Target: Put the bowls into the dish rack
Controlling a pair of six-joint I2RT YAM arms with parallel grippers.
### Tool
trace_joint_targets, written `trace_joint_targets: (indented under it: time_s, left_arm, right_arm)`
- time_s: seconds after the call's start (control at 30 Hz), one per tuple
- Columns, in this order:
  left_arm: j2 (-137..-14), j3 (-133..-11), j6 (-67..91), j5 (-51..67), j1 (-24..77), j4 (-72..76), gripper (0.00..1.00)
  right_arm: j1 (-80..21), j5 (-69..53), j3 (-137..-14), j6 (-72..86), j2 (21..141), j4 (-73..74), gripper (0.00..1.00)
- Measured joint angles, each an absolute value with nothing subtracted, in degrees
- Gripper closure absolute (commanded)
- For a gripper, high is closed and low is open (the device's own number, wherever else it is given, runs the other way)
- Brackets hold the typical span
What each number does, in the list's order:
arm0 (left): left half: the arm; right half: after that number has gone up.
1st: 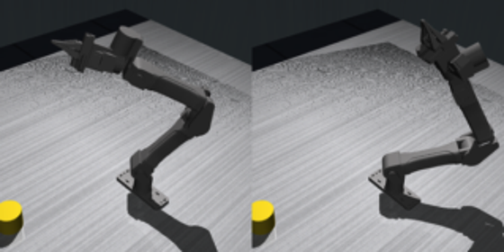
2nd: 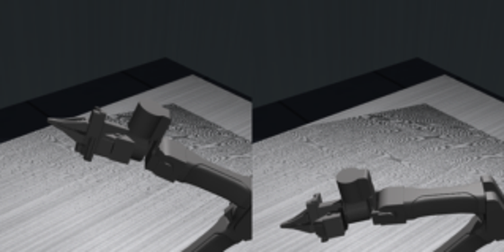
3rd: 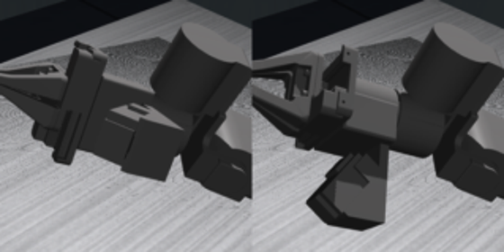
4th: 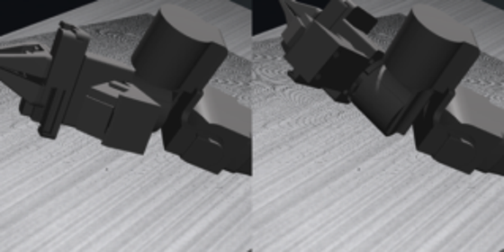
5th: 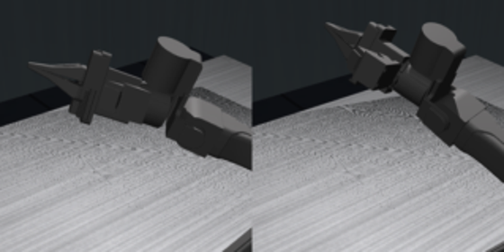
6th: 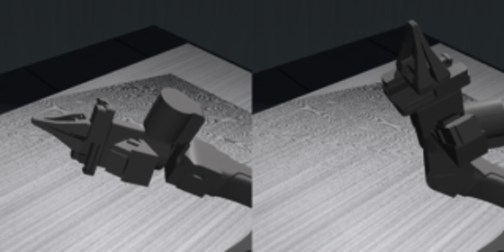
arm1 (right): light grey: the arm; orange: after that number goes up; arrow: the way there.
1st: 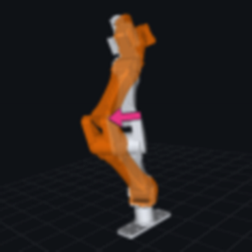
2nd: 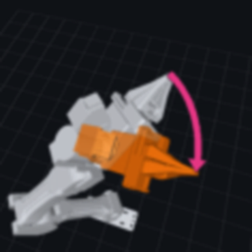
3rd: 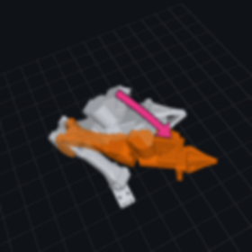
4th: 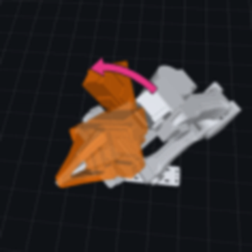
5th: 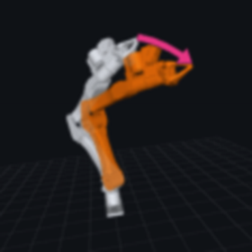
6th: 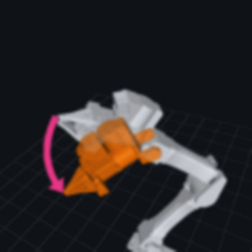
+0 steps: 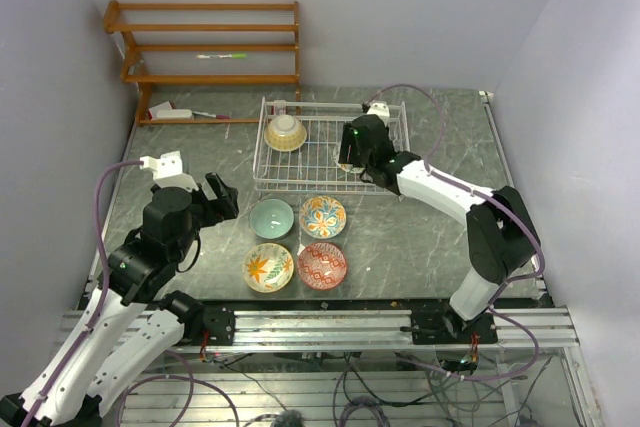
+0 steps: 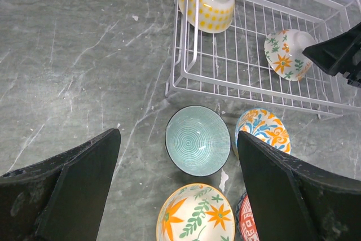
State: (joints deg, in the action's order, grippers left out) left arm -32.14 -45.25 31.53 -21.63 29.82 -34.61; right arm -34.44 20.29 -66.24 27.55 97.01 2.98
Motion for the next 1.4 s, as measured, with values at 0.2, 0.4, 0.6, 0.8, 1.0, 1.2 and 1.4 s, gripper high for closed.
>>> trace_joint_targets:
  time_s: [0.2,0.4,0.6,0.8,1.0,1.2,1.4]
  left_arm:
    - [-31.99,-45.25,31.53,-21.63,29.82,-34.63,0.05]
    - [-31.97,-45.25,31.53,-21.61,29.82,-34.63,0.05]
    - [-31.97,-45.25,31.51,-21.63,29.82,-34.63,0.05]
    - [-31.92,-45.25,31.51,-21.61,29.82,-34.63,0.05]
    - [-31.53,-45.25,31.51,-21.61,29.82,-34.65,0.04]
    - [-31.51,-45.25,31.51,-21.61,29.82,-34.63,0.04]
    - [-31.55,-45.25,31.51,-21.61,29.82,-34.63,0.04]
  right_arm:
    - [-33.41,22.55,-69.95,23.92,98.76,6.31,0.33]
    - [-31.44,20.32,-71.68,22.20,102.61,7.01,0.34]
    - [-30.74,20.14,-71.68,21.78,104.60,6.94,0.37]
    - [-30.76,20.03,-73.67,20.88,107.63,5.23,0.43]
    - [-30.74,19.00,-73.38,19.18,109.14,-0.01,0.44]
    - [-30.74,14.76,-73.38,16.91,111.59,-7.27,0.45]
    - [-30.76,9.74,-73.41,15.92,115.04,-11.88,0.45]
